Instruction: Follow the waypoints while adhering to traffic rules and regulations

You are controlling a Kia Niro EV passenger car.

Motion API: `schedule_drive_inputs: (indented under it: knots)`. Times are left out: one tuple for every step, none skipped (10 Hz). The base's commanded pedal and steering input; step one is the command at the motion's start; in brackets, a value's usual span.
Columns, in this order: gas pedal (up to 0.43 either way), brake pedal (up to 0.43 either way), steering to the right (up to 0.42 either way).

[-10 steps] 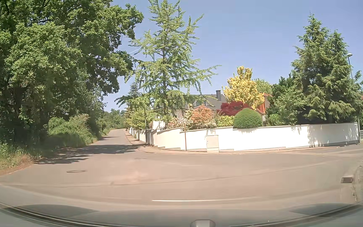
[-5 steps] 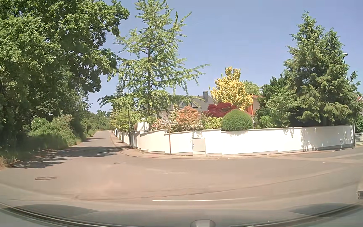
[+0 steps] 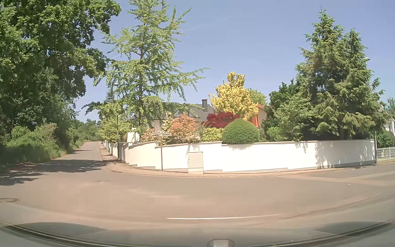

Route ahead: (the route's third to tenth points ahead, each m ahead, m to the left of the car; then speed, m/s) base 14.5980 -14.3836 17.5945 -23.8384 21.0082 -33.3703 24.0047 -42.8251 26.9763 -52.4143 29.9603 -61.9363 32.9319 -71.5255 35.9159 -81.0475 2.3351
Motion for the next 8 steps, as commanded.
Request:
schedule_drive_inputs:
  knots:
    - [0.059, 0.000, 0.283]
    - [0.059, 0.000, 0.292]
    - [0.067, 0.000, 0.298]
    - [0.110, 0.000, 0.309]
    - [0.130, 0.000, 0.315]
    - [0.150, 0.000, 0.319]
    - [0.157, 0.000, 0.322]
    - [0.157, 0.000, 0.323]
